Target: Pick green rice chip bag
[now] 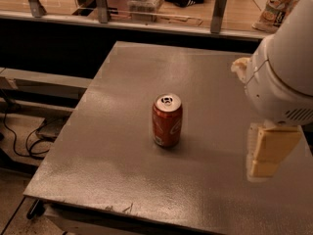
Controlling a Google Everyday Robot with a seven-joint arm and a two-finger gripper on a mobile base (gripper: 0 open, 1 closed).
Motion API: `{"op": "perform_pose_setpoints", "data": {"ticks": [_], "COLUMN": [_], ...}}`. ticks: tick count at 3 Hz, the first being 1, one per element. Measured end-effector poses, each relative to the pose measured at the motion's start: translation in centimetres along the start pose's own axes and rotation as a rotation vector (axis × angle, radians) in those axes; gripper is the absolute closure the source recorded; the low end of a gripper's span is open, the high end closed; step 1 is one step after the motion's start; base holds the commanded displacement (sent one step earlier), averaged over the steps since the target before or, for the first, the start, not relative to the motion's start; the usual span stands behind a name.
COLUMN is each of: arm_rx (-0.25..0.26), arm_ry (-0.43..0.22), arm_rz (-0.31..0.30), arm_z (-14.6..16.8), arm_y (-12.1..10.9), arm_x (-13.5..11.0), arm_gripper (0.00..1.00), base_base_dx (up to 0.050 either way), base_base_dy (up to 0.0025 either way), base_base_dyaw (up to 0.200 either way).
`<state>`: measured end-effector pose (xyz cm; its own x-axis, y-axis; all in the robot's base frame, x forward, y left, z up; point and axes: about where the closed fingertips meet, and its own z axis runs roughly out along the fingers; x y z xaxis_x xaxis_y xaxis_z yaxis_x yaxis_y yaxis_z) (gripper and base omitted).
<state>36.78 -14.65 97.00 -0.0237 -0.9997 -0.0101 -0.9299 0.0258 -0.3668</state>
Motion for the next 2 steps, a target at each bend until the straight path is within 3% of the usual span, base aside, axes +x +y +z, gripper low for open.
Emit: {"op": "perform_pose_setpoints", "data": {"ticks": [1,2], "arm_rx": [0.000,0.000], "arm_ry": [0.000,0.000], "arm_rz": [0.000,0.000], "arm_z": [0.00,0.00], "arm_y": [0.00,0.00], "arm_x": [0.00,0.00], "arm_gripper": [0.00,0.00], "base_base_dx": [-0.100,0.000], "base_base_dy": [-0.00001,0.00000], "base_base_dyaw": [0.000,0.000]}}
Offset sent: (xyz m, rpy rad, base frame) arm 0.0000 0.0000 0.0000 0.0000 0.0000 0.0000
